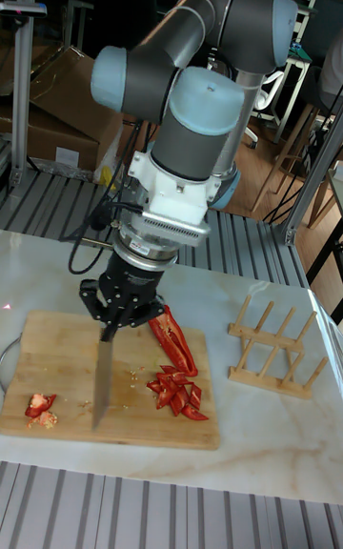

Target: Chop the chili peppers

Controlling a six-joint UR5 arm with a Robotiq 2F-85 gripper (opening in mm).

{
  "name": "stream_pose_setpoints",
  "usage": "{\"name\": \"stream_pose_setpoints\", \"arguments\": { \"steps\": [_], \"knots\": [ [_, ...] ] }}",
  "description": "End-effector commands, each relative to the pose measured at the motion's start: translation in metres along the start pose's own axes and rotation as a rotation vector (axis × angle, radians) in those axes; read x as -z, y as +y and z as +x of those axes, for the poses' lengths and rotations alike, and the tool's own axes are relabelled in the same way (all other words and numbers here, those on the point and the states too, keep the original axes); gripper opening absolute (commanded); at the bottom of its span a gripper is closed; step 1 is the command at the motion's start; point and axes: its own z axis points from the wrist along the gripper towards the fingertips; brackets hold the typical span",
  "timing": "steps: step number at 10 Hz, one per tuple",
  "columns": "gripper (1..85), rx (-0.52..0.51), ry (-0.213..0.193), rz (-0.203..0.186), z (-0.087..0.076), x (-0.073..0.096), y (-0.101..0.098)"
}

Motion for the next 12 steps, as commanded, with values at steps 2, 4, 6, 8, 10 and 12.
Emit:
{"name": "stream_pose_setpoints", "arguments": {
  "steps": [2, 4, 6, 8, 10, 12],
  "knots": [
    [1.3, 0.162, -0.044, -0.17, 0.004, 0.004, 0.036],
    [1.3, 0.174, -0.056, -0.187, 0.008, 0.005, 0.037],
    [1.3, 0.166, -0.065, -0.213, 0.007, 0.006, 0.043],
    [1.3, 0.161, -0.055, -0.224, 0.011, 0.003, 0.043],
    [1.3, 0.159, -0.056, -0.227, 0.012, -0.002, 0.042],
    [1.3, 0.157, -0.059, -0.245, 0.012, -0.001, 0.047]
  ]
}}
